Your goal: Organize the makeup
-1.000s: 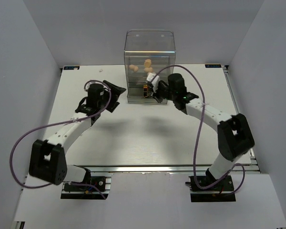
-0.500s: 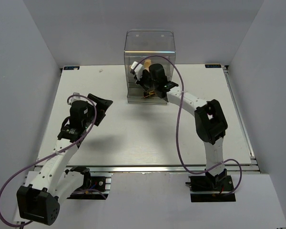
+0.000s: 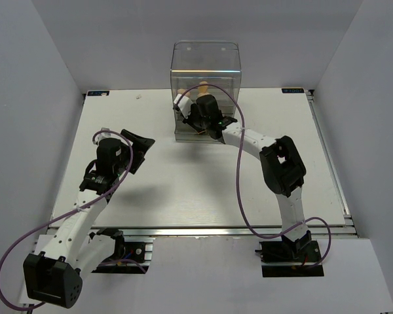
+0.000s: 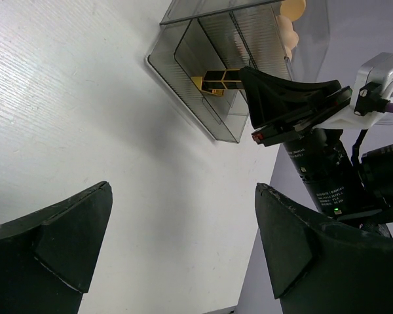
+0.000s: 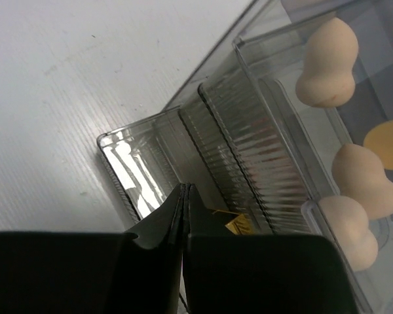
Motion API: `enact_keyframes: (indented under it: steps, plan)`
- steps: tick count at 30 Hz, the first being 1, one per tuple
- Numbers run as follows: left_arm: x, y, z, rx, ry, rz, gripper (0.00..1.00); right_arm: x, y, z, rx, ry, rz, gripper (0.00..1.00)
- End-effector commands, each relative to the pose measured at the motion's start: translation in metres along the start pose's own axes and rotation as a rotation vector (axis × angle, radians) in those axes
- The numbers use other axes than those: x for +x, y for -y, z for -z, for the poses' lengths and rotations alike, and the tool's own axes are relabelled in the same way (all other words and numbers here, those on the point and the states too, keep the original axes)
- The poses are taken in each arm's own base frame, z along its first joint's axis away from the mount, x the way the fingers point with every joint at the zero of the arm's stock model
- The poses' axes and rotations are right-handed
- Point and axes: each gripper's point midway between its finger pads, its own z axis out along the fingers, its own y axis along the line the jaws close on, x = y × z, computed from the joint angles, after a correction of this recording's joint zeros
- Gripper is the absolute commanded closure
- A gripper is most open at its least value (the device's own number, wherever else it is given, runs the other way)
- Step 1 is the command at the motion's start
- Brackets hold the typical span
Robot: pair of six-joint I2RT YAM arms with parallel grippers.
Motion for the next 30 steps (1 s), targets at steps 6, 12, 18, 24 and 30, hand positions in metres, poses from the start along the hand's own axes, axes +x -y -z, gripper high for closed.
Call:
enact_keyframes:
  steps: [6, 12, 18, 24, 30]
  plan:
    - [-0.004, 0.004, 0.004, 0.008, 0.016, -0.007, 0.02, 0.012, 0.023, 0.004, 0.097, -0.059, 0.044, 1.0]
    - [-0.004, 0.003, 0.004, 0.01, 0.017, -0.003, 0.02, 0.034, 0.035, 0.013, 0.112, -0.114, 0.036, 1.0]
    - [-0.004, 0.003, 0.004, 0.011, 0.014, -0.003, 0.02, 0.052, 0.044, 0.027, 0.121, -0.146, 0.02, 1.0]
    - [-0.004, 0.004, 0.003, 0.015, 0.014, 0.0, 0.02, 0.064, 0.053, 0.045, 0.133, -0.163, -0.009, 1.0]
    - [-0.003, 0.005, 0.003, 0.022, 0.009, -0.001, 0.02, 0.034, 0.04, 0.075, 0.007, -0.026, -0.037, 1.0]
